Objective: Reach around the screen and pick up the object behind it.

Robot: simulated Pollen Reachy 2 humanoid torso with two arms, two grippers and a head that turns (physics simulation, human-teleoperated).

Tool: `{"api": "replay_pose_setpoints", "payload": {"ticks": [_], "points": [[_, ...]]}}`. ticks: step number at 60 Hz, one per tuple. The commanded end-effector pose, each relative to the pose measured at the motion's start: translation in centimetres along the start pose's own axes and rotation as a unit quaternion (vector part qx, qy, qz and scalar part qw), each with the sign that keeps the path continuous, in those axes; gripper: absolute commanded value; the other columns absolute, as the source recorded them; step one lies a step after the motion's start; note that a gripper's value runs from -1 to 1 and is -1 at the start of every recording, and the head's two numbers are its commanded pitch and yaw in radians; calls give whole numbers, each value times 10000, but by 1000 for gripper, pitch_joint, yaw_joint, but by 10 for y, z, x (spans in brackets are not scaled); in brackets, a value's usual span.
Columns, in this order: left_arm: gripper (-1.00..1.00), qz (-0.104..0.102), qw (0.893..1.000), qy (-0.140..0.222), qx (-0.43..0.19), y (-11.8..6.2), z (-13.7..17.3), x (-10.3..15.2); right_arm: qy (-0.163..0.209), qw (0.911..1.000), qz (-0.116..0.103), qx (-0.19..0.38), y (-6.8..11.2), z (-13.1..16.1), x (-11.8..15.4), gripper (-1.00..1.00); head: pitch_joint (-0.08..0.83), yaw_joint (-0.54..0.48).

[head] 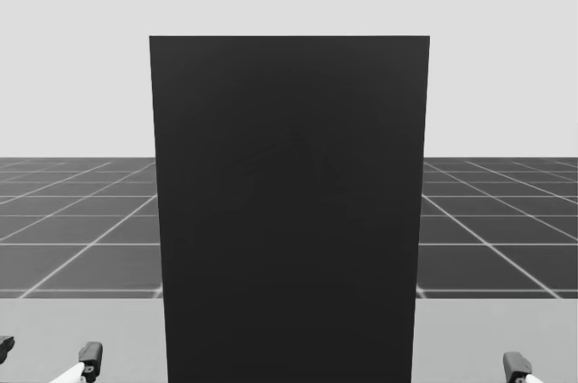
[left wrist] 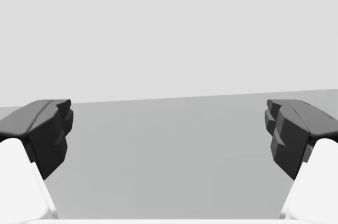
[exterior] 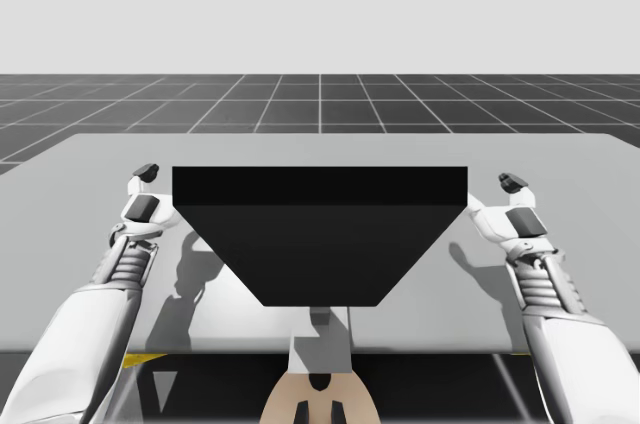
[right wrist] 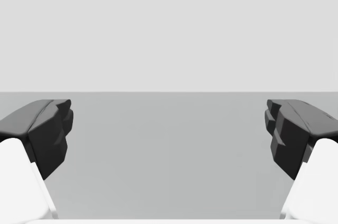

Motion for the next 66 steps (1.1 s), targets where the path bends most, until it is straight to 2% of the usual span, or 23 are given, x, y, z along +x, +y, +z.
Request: {"api": "replay_pose_setpoints", "payload": {"ticks": [1,5,9,12,13,17,25,28,30,33,36,41,44,48,50,52,56,61,62,66], "points": [[-1000,-5,10000,8,-5,0,0,0,-90,9998,156,-41,4,4,1,-1000,-3,1],[-1000,-5,10000,8,-6,0,0,0,-120,9995,155,235,8,5,4,-1000,-3,1],[-1000,26,10000,31,-84,-1,0,0,-68,9978,-53,658,11,6,4,-1000,-4,1],[-1000,94,9996,112,-256,-2,1,0,20,9949,-119,997,13,9,6,-1000,-4,0],[-1000,155,9991,153,-350,-2,2,1,60,9930,-210,1160,14,11,7,-1000,-4,-2],[-1000,256,9977,201,-592,-1,6,4,41,9878,19,1557,13,17,10,-1000,0,-5],[-1000,458,9895,170,-1359,5,21,17,14,9752,-70,2211,12,29,17,-1000,14,4],[-1000,429,9859,151,-1610,7,28,24,-68,9708,-10,2397,12,33,19,-1000,18,7],[-1000,460,9806,141,-1899,8,33,27,-36,9685,-57,2491,12,34,20,-1000,20,8],[-1000,381,9737,158,-2241,10,43,32,-53,9636,-106,2672,13,37,20,-1000,22,8],[-1000,431,9657,171,-2556,13,51,35,-27,9587,-178,2837,14,39,21,-1000,24,10],[-1000,383,9528,175,-3006,19,65,41,-115,9468,-227,3209,17,44,23,-1000,30,12],[-1000,335,9464,180,-3209,22,72,44,-116,9363,-363,3492,18,48,28,-1000,30,10],[-1000,303,9379,197,-3451,26,79,46,-155,9276,-351,3715,16,52,33,-1000,31,7],[-1000,310,9347,206,-3534,27,81,47,-130,9243,-375,3795,15,53,34,-1000,32,6],[-1000,312,9266,259,-3738,28,85,46,-37,9181,-417,3941,13,56,36,-1000,35,7],[-1000,317,9152,364,-4000,29,90,44,71,9125,-447,4066,9,59,36,-1000,40,8],[-1000,239,9038,528,-4240,29,95,39,197,9117,-433,4081,4,62,31,-1000,47,9],[-1000,210,8974,600,-4366,30,97,36,222,9100,-420,4119,3,63,28,-1000,50,9],[-1000,78,8934,749,-4428,30,100,30,330,9101,-415,4109,1,64,20,-1000,58,6]]}}
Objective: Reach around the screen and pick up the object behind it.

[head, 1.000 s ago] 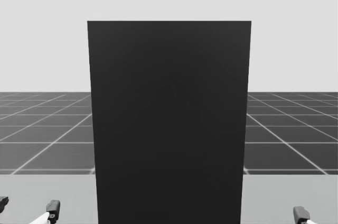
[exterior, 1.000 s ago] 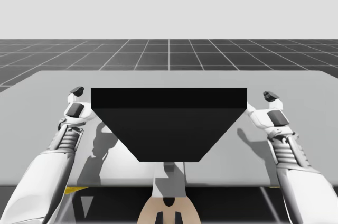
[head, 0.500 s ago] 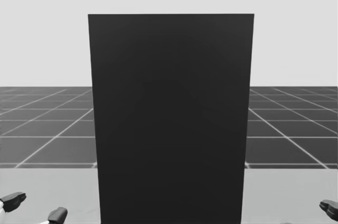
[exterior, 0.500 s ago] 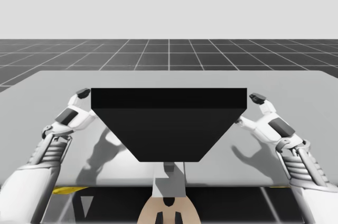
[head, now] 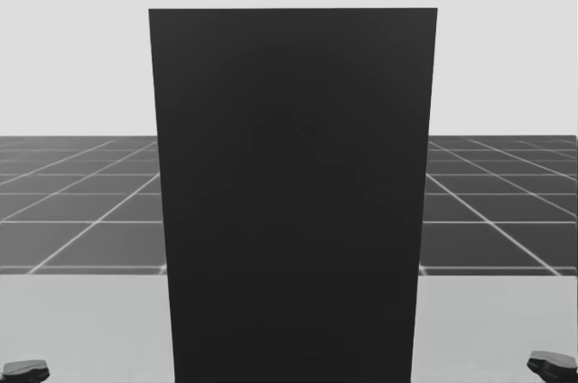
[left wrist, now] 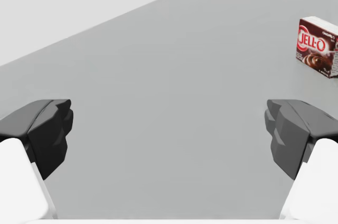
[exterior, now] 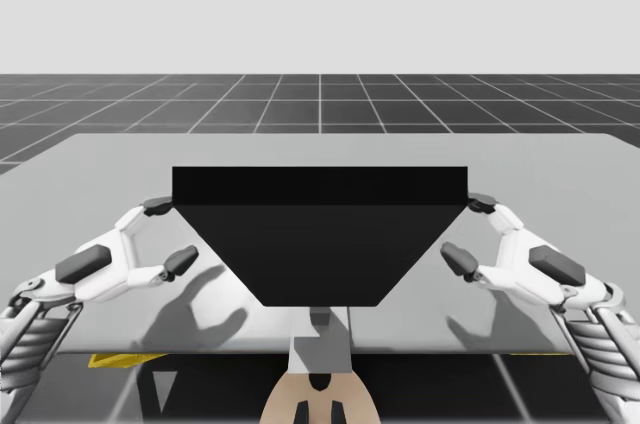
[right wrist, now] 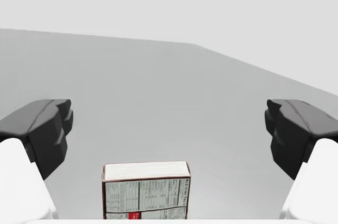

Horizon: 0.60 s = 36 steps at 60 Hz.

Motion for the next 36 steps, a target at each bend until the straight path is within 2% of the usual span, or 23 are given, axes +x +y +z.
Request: {"api": "replay_pose_setpoints", "payload": {"ticks": [1,3,13,20,33,36], "points": [[-1000,-50,9979,374,-528,-6,9,-11,207,9995,-122,200,-1,10,-12,-1000,59,6],[-1000,-97,9979,404,-499,-6,10,-15,219,9995,-91,191,-2,10,-20,-1000,64,4],[-1000,-43,9974,415,-584,-8,7,-21,101,9997,-6,236,-3,-8,-47,-1000,79,-5],[-1000,-33,9970,445,-634,-10,3,-27,290,9988,47,389,-2,-27,-64,-1000,91,-9],[-1000,-27,9966,467,-681,-12,3,-34,375,9979,-61,531,-6,-55,-95,-1000,111,-11],[-1000,-34,9965,473,-686,-12,3,-35,283,9979,-73,574,-7,-62,-100,-1000,115,-12]]}}
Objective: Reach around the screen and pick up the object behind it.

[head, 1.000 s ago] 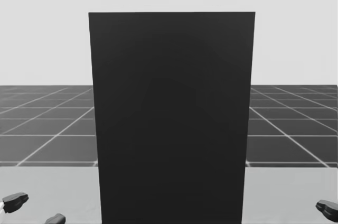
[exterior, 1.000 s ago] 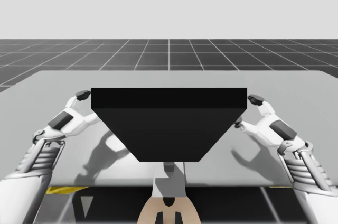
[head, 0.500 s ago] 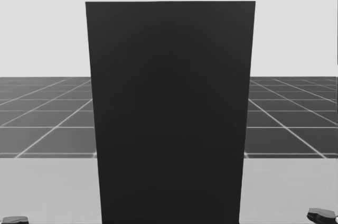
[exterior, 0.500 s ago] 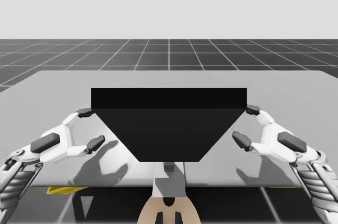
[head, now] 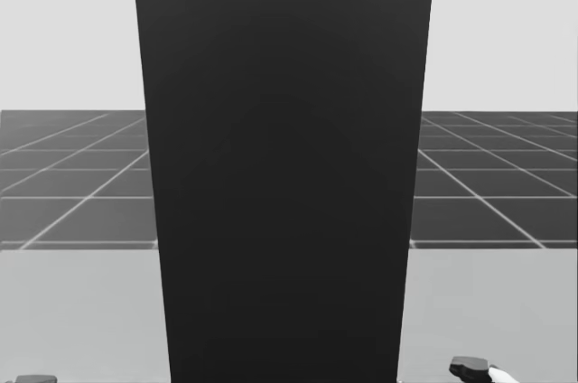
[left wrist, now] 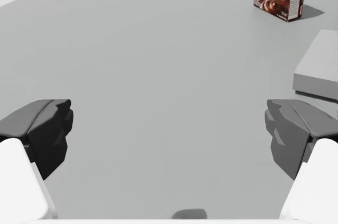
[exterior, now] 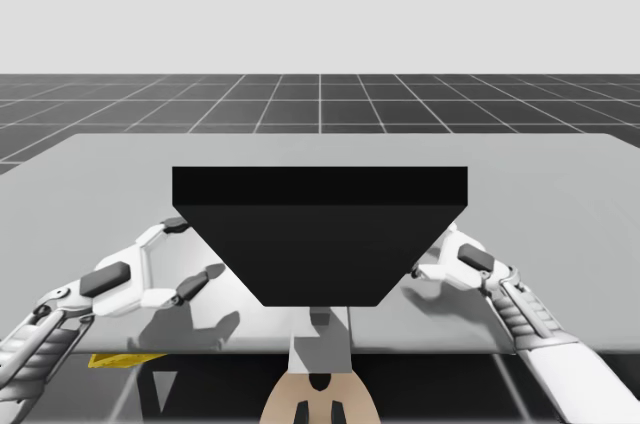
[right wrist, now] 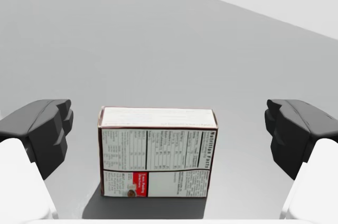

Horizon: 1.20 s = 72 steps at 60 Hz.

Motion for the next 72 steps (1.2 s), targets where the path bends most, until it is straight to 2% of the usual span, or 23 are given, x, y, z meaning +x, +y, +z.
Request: {"api": "replay_pose_setpoints", "payload": {"ticks": [1,3,6,9,11,24,27,29,33,36,37,38,39,40,41,42,48,55,66,72], "points": [[-1000,9,10000,34,-77,-1,-1,-5,-35,9999,-60,135,-5,-24,-20,-1000,116,-13],[-1000,2,10000,39,-84,-1,-2,-6,27,9998,-109,175,-5,-30,-23,-1000,119,-13],[-1000,-15,10000,51,-84,-2,-2,-7,-8,9998,-40,206,-6,-35,-25,-1000,121,-13],[-1000,-19,9999,51,-97,-2,-3,-8,67,9996,-129,255,-7,-44,-29,-1000,125,-14],[-1000,-34,9999,55,-104,-2,-3,-8,46,9996,-90,260,-7,-50,-32,-1000,127,-14],[-1000,-82,9998,80,-142,-4,-2,-11,217,9991,-249,276,-8,-76,-56,-1000,146,-12],[-1000,-95,9998,81,-141,-5,-2,-12,267,9990,-146,312,-6,-80,-61,-1000,148,-11],[-1000,-100,9998,79,-142,-5,-2,-12,388,9985,-192,325,-4,-84,-66,-1000,149,-10],[-1000,-125,9998,77,-149,-6,-1,-13,474,9982,-104,343,-1,-88,-70,-1000,151,-9],[-1000,-158,9997,81,-153,-8,0,-12,581,9976,-160,339,1,-88,-73,-1000,151,-9],[-1000,-172,9997,83,-153,-8,0,-12,514,9983,-50,286,2,-88,-74,-1000,151,-10],[-1000,-184,9997,84,-158,-9,0,-12,459,9986,44,245,1,-89,-75,-876,151,-10],[-1000,-192,9997,84,-161,-9,0,-12,430,9989,93,144,1,-88,-75,-375,151,-10],[-1000,-199,9996,85,-161,-9,0,-11,417,9990,-2,130,3,-87,-75,340,151,-10],[-1000,-205,9996,86,-160,-9,0,-11,437,9989,-49,190,4,-86,-75,940,151,-10],[-1000,-224,9996,93,-155,-10,1,-11,477,9985,-95,255,4,-85,-74,1000,151,-10],[-1000,-257,9995,89,-152,-10,1,-10,491,9985,-92,224,4,-80,-71,1000,149,-10],[-1000,-280,9995,81,-149,-10,1,-9,405,9991,32,122,3,-65,-60,1000,145,-10],[-1000,-298,9995,83,-89,-9,3,-7,250,9991,281,-205,-6,-17,-36,975,144,-10],[-1000,-305,9995,85,-86,-9,1,-6,177,9974,402,-570,-19,20,-25,997,139,-12]]}}
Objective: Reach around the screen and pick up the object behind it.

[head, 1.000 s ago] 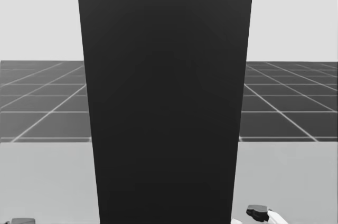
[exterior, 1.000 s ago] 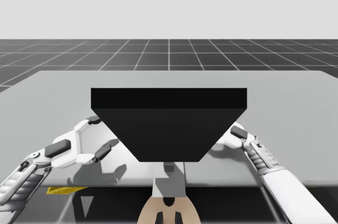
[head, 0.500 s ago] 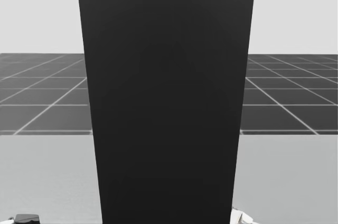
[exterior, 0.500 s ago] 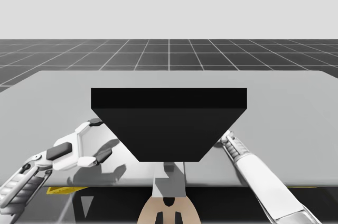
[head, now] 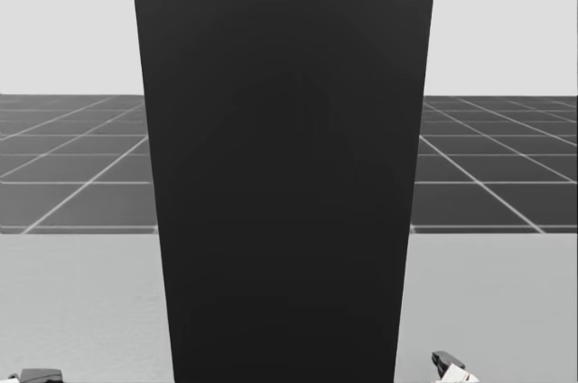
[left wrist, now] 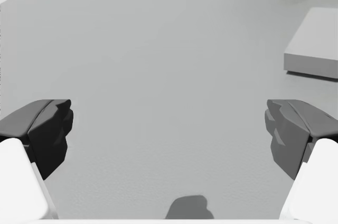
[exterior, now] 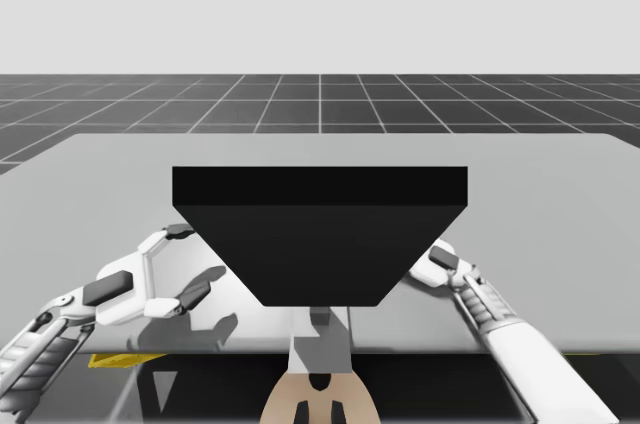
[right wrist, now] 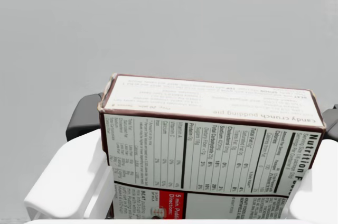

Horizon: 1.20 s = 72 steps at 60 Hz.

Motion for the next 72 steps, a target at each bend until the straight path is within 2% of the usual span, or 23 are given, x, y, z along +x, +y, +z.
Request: {"api": "replay_pose_setpoints", "payload": {"ticks": [1,7,18,26,29,30,42,47,66,72], "points": [[-1000,-27,10000,4,15,0,-1,2,-137,9976,346,-581,-23,49,20,980,139,-12],[-1000,-48,10000,10,-6,-1,-4,4,-195,9954,420,-844,-31,73,27,1000,134,-17],[-1000,-76,10000,31,-13,-2,-6,7,-289,9905,550,-1229,-43,100,41,1000,131,-21],[-1000,-76,10000,35,17,-2,-5,7,-446,9828,725,-1640,-55,121,59,1000,135,-17],[-1000,-77,10000,37,23,-2,-5,7,-463,9804,733,-1769,-58,125,65,1000,135,-16],[-1000,-78,10000,36,28,-2,-5,7,-490,9774,817,-1889,-62,128,70,1000,135,-16],[-1000,-81,10000,41,30,-2,-5,7,-643,9657,1047,-2287,-75,135,104,1000,133,-17],[-1000,-86,9999,37,49,-2,-4,7,-709,9610,1042,-2460,-80,135,117,1000,133,-16],[-1000,-101,9999,28,95,-1,-5,9,-1253,9230,1197,-3435,-99,139,189,1000,133,-16],[-1000,-108,9999,33,100,0,-5,9,-1460,9105,1370,-3617,-99,141,217,1000,134,-16]]}}
